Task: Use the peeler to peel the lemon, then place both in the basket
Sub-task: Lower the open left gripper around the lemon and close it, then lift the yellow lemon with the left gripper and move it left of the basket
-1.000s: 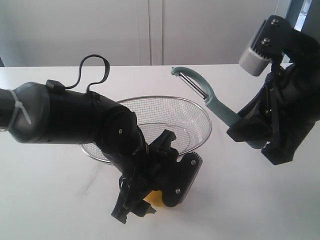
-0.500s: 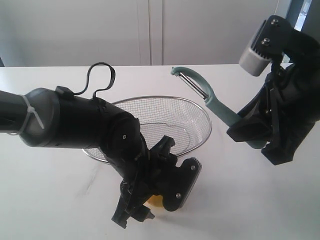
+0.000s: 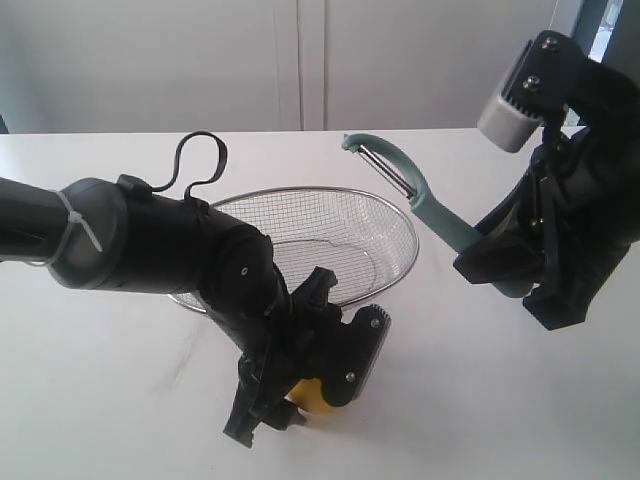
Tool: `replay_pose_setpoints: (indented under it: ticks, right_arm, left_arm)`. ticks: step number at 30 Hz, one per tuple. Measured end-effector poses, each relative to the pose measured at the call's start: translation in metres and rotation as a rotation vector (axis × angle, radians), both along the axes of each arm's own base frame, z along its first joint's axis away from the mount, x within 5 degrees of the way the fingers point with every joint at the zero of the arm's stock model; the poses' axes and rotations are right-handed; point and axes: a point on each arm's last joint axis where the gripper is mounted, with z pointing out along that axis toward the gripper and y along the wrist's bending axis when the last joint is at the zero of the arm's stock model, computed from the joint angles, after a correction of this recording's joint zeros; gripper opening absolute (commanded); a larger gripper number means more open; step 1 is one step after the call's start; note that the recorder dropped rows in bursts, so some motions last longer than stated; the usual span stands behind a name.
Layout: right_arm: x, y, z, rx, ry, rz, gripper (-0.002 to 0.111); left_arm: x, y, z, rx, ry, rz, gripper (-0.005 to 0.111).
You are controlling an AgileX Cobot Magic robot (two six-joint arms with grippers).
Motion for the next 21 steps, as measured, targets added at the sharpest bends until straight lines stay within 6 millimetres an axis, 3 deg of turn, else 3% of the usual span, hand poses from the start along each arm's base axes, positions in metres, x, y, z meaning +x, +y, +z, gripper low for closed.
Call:
replay_pose_setpoints:
  ticks: [13, 21]
  right_arm:
    - [0.0000, 0.0000, 0.0000, 0.000, 0.000, 0.000, 0.000]
    - [0.0000, 0.0000, 0.0000, 0.000, 0.000, 0.000, 0.000]
  left_arm:
    - [-0.0012, -0.0005, 0.0000, -0.010, 0.023, 0.023, 0.075]
    - [-0.0012, -0.0005, 0.0000, -0.010, 0.023, 0.023, 0.045]
